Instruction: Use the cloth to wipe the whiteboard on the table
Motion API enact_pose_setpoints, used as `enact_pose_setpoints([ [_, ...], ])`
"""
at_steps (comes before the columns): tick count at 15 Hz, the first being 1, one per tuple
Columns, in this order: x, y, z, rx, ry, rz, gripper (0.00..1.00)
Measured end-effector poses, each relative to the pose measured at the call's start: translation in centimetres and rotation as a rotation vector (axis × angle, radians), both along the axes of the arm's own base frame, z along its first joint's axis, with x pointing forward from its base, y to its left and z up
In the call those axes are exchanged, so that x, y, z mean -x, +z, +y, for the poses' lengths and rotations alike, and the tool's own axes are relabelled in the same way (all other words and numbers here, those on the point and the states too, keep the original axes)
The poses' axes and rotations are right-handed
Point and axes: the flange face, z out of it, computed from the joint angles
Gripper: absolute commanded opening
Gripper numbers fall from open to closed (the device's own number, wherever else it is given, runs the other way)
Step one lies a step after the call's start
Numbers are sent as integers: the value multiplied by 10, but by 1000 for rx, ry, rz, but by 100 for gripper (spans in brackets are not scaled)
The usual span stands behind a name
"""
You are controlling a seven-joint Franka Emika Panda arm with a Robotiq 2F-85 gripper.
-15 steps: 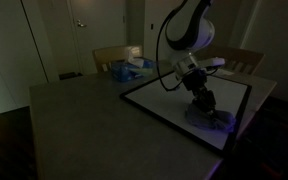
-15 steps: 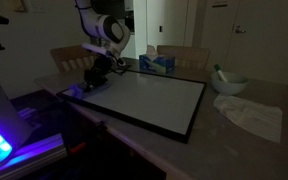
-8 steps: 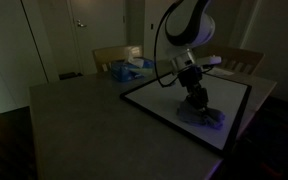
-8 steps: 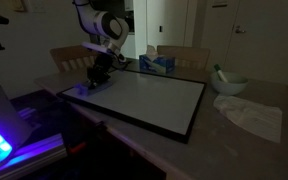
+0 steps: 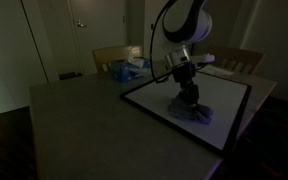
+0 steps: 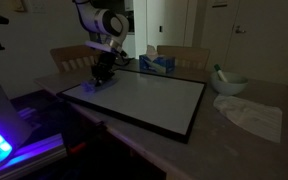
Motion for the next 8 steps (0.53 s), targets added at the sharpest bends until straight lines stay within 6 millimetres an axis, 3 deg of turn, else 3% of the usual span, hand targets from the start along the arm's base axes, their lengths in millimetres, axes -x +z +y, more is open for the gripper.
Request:
enact_pose_setpoints([
  [8, -22, 4, 11, 16, 108, -52, 2],
])
